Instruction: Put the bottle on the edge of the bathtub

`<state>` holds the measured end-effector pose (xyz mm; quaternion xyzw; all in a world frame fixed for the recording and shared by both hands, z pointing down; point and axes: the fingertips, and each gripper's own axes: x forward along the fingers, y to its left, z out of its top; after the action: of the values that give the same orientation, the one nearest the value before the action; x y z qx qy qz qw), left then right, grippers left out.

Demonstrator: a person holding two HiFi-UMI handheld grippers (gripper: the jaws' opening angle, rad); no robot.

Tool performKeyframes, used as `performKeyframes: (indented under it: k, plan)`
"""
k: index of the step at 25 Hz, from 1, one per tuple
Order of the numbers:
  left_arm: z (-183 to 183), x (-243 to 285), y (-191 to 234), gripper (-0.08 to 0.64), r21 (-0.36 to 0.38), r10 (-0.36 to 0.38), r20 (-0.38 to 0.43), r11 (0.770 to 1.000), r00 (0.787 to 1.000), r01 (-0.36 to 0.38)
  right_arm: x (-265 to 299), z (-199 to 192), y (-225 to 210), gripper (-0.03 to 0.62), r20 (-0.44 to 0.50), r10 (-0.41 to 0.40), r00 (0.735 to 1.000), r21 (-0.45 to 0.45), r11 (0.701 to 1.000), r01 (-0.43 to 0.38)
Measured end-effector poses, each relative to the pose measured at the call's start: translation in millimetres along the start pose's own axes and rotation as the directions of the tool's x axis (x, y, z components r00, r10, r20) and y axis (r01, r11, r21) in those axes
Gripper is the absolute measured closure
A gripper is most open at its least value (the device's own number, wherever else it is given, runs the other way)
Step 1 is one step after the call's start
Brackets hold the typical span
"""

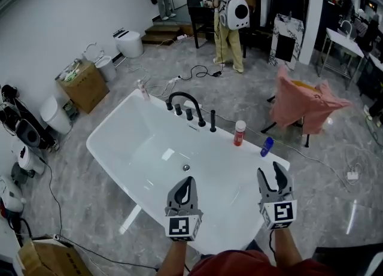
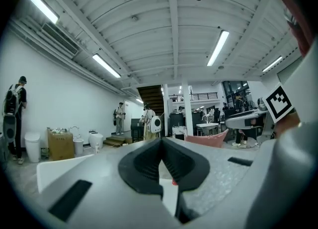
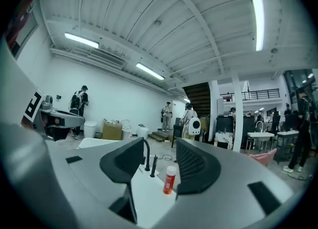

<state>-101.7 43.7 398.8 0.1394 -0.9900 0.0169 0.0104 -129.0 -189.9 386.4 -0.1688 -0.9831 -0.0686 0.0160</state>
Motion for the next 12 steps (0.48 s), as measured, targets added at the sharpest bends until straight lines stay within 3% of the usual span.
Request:
performKeyframes:
  k: [4,12]
  plan:
    - [39,-2,-5,0.555,0.044,-0.033,0.116,0.999,0.993,0.028,-4,34,-7,0.390,0.069,-0.020,0.997,0.012,1.000,0.019]
    - [49,9,-11,0.555,0.056,-0.034,0.132,0.998,0.991,0.027,-6,48,-16,0.393,0.107,-0.024,0.994,0.000,1.000,0.024]
